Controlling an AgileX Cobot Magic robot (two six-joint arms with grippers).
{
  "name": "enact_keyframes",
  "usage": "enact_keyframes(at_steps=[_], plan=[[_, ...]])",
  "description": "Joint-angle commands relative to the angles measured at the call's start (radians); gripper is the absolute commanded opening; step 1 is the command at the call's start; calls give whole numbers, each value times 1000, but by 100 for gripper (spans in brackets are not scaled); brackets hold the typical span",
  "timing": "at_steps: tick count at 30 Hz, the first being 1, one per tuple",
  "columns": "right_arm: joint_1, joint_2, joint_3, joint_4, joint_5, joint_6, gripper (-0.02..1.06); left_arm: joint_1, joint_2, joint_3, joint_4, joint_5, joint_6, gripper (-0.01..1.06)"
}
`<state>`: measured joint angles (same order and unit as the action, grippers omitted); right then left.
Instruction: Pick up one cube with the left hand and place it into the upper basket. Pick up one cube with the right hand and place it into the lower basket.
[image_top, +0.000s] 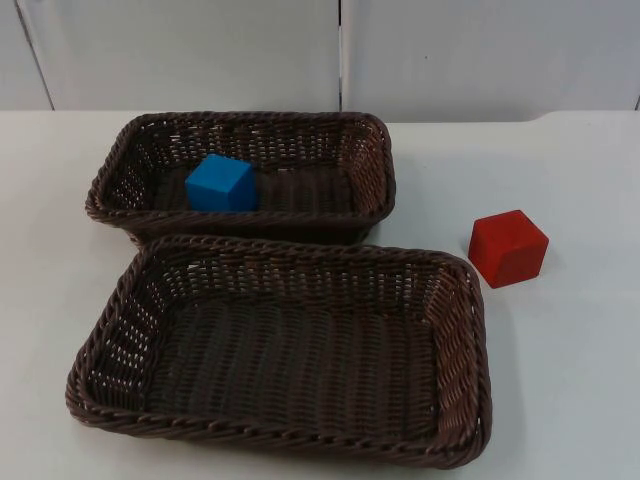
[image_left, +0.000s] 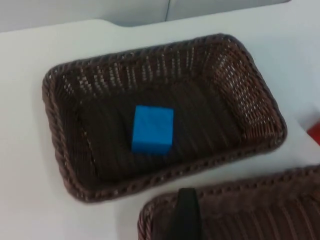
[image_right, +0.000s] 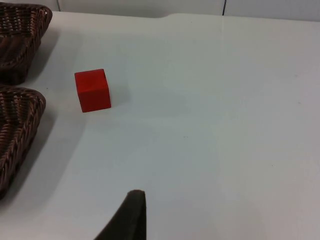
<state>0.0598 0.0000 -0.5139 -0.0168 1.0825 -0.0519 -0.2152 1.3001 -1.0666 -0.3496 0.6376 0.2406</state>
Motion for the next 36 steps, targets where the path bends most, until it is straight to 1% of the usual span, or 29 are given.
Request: enact_keyframes(at_steps=[1, 7, 8, 13, 18, 24, 36], plan=[[0, 0, -2, -7, -6, 2, 105, -5, -51, 41, -17, -15, 2, 69], [0, 0, -2, -7, -6, 2, 105, -5, -161, 137, -21, -15, 2, 69], [0, 0, -2, -7, -6, 2, 105, -5, -161, 137, -21, -15, 2, 69], [0, 0, -2, -7, -6, 2, 105, -5, -242, 222, -24, -15, 2, 69], [0, 0, -2, -7, -6, 2, 105, -5, -291, 279, -28, -15, 2, 69], [0, 0, -2, -7, -6, 0, 105, -5, -342, 290, -23, -12, 2, 69], [0, 0, -2, -3, -6, -1, 105, -5, -364, 290, -17, -14, 2, 69]])
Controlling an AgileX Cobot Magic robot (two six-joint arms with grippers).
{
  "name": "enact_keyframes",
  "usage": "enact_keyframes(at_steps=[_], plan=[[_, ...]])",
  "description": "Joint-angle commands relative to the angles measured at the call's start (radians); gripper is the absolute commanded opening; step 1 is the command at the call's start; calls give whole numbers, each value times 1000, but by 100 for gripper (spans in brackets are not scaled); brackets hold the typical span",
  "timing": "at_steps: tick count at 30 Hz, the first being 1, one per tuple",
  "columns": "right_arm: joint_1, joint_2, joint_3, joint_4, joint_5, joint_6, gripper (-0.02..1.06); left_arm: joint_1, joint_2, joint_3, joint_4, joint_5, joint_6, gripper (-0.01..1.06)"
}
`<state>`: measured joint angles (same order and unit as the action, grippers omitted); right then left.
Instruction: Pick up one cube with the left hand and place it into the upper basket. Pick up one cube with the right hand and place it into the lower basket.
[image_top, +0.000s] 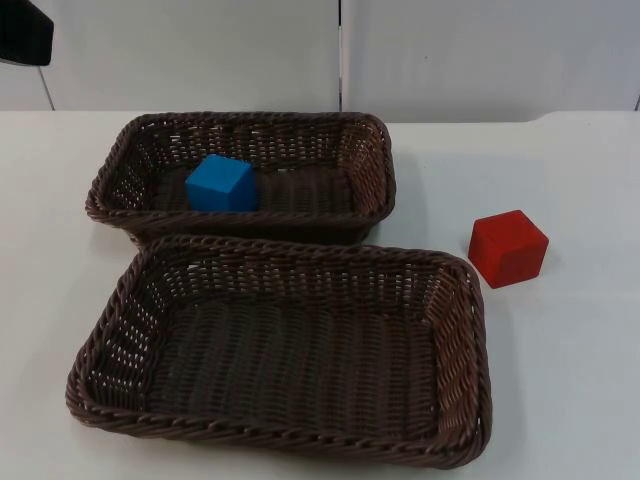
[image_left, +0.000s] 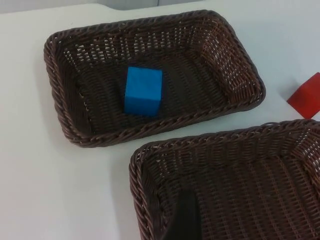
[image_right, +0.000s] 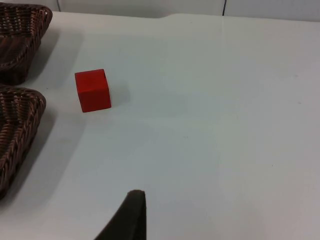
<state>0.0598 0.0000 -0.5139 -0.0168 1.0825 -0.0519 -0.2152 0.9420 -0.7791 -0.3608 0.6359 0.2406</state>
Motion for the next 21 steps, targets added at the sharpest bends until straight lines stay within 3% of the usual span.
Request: enact_keyframes(at_steps=[1, 17, 21], plan=[[0, 0, -2, -3, -6, -1, 105, -5, -6, 3, -6, -12, 2, 69], [0, 0, -6, -3, -11, -1, 105, -5, -6, 3, -17, -12, 2, 69], [0, 81, -29, -3, -56, -1, 105, -5, -6, 3, -21, -12, -2, 69]])
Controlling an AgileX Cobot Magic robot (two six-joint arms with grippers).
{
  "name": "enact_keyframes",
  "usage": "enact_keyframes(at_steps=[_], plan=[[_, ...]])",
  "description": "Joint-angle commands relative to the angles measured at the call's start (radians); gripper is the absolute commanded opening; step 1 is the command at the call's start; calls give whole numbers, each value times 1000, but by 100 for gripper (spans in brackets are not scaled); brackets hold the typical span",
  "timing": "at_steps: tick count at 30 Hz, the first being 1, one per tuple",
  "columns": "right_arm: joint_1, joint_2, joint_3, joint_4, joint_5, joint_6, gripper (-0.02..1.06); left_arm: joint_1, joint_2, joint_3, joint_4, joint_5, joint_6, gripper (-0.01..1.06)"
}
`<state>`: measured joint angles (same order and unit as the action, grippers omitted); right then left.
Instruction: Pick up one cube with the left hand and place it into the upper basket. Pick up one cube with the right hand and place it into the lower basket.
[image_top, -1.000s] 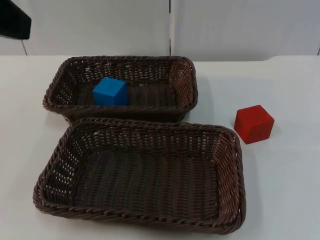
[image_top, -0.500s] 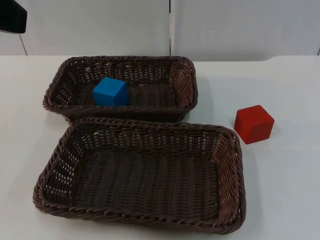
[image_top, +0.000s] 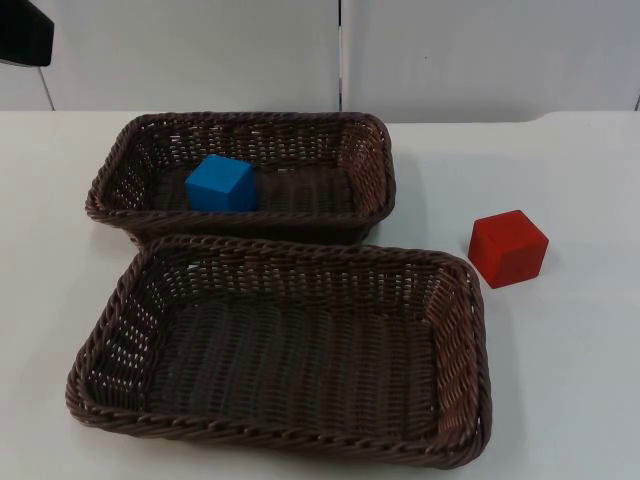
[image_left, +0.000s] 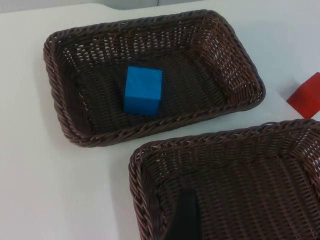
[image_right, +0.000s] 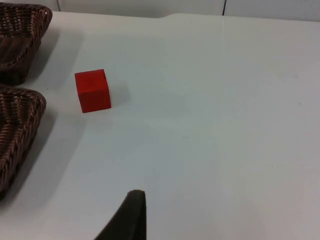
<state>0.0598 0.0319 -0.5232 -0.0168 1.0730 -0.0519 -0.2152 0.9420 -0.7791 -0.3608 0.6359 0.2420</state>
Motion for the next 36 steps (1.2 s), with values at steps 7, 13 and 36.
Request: enact_keyframes(at_steps=[7, 13, 36], plan=[[0, 235, -76, -3, -149, -1, 105, -5, -6, 3, -24, -12, -3, 69], [0, 413, -158, -3, -182, -1, 105, -5, -6, 3, -24, -14, -3, 69], [0, 978, -458, 0, -285, -1, 105, -5, -6, 3, -33, -21, -3, 69]])
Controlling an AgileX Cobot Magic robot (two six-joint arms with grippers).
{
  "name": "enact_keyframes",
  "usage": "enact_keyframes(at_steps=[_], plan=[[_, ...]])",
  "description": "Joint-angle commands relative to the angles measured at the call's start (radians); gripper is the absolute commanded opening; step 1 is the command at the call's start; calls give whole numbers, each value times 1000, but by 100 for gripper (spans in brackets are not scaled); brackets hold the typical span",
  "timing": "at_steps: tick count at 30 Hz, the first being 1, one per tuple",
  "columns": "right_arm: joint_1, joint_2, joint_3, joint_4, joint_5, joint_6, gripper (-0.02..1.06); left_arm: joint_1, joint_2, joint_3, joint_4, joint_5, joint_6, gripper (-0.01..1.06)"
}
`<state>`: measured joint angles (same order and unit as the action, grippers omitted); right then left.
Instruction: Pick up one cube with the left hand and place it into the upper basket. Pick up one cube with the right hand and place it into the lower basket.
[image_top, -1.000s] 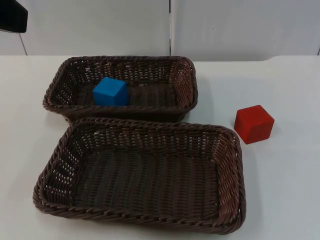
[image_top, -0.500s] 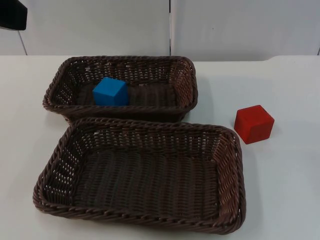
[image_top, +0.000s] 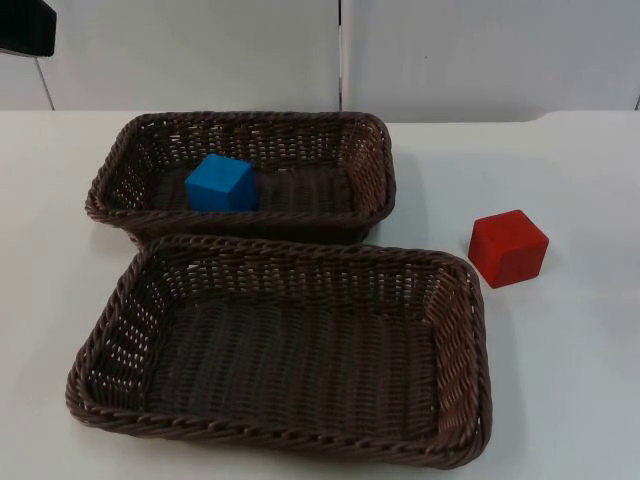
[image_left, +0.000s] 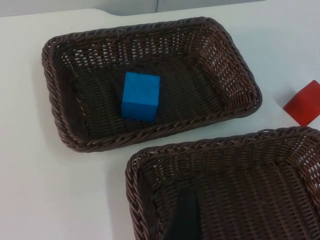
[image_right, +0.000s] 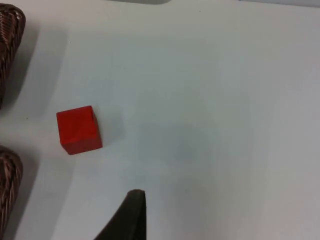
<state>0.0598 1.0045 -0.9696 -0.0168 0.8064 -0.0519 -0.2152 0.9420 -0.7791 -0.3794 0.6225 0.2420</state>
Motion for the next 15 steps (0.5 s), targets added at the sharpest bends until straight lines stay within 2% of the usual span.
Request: enact_keyframes(at_steps=[1, 15], plan=[[0, 38, -27, 0, -20, -1, 105, -5, -6, 3, -15, -8, -3, 69], [6, 326, -171, 4, -23, -29, 105, -5, -6, 3, -44, -8, -3, 69]])
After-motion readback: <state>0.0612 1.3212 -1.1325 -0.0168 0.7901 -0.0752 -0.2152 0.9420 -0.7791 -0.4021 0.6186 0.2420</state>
